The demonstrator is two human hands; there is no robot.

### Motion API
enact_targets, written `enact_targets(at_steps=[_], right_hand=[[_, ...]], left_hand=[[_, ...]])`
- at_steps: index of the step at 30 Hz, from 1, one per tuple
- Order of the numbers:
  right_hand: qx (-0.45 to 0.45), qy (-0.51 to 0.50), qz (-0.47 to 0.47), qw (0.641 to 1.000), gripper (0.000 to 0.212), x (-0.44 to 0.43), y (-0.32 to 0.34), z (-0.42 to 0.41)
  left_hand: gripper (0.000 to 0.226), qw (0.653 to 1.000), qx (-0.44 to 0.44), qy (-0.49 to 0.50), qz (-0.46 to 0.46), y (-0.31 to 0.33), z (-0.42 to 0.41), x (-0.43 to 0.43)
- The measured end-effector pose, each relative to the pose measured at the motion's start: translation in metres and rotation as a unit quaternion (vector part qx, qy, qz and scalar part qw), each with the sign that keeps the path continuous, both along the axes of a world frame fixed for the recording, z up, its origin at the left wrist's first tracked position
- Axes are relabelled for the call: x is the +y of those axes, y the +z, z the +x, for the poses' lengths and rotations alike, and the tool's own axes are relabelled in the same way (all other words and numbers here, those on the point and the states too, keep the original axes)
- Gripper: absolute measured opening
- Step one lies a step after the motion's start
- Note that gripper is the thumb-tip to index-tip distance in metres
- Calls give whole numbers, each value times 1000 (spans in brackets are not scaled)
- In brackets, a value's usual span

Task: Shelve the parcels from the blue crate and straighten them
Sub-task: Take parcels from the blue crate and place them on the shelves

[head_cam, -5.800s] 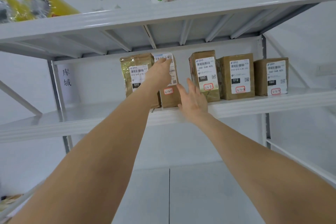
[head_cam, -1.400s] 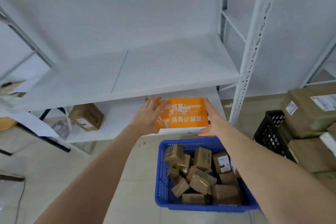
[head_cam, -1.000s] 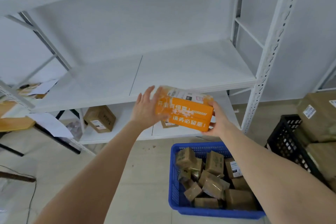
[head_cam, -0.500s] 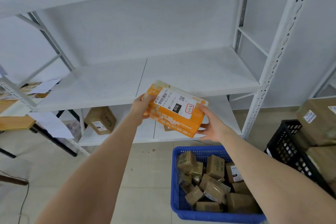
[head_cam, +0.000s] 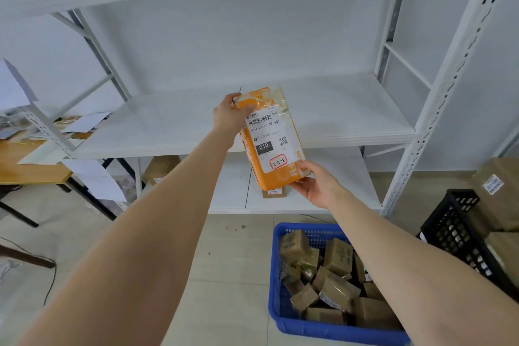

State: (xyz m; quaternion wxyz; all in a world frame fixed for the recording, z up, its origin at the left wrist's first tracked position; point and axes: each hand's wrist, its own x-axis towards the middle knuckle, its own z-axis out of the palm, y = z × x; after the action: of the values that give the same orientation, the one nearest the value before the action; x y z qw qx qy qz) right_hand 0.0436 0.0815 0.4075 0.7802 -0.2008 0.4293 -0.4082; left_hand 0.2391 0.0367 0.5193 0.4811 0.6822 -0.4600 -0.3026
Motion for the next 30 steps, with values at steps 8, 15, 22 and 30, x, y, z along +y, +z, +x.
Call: enact_targets(at_steps=[8,15,22,30], right_hand=[[14,15,-12,1000,24,0,15,6],[-3,17,-31,999,25,-2,33,9],[52,9,-78,996,29,-12,69,18],[41,-10,-159,986,44,-31,132,38]], left_hand=[[53,999,-11,-36,-2,25,-7,5],[50,998,-26,-44,-22,48,-11,7],[48,994,-66,-54,-64,88,-8,10],[49,986,-76,-50,-142,153,7,14]])
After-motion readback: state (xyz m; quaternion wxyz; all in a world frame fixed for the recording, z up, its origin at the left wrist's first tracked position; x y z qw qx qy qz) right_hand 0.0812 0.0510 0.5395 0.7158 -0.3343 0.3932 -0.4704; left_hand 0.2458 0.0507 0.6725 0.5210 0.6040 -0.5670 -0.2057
